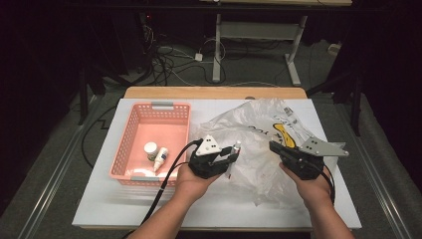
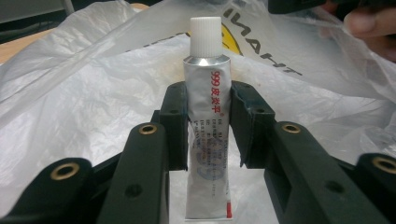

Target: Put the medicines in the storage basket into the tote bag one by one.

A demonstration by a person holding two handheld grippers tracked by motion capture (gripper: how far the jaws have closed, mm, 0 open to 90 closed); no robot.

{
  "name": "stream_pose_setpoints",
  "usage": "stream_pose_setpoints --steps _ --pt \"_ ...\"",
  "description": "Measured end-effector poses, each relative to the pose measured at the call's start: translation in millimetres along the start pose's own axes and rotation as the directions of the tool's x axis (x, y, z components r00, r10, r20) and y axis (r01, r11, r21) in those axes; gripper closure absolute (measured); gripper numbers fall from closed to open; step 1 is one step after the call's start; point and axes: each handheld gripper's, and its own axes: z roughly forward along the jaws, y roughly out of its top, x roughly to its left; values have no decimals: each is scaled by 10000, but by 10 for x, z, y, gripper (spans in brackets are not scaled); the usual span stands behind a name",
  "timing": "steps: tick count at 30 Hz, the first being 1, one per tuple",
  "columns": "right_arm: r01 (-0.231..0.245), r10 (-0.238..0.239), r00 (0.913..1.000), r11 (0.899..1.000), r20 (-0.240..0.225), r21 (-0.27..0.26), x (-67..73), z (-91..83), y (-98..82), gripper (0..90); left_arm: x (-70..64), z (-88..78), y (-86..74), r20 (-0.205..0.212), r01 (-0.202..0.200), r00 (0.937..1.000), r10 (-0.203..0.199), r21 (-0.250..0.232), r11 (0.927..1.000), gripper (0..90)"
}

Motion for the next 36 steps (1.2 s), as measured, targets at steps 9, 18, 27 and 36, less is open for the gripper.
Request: stream_pose_setpoints --steps 9,18,27,36 --pt "-9 8 10000 9999 -40 -137 10 19 16 900 7 259 72 -119 -102 9999 107 351 9993 669" --pt "-215 213 9998 9990 -56 -404 -36 27 43 900 55 541 86 -247 -85 9996 104 753 9971 669" --pt "-298 297 9996 9979 -19 -582 -77 7 51 900 59 822 146 -239 -76 9997 94 747 9972 668" --pt "-461 462 9989 9969 10 -637 -113 12 49 900 90 1102 150 -327 71 9995 -43 852 9963 666"
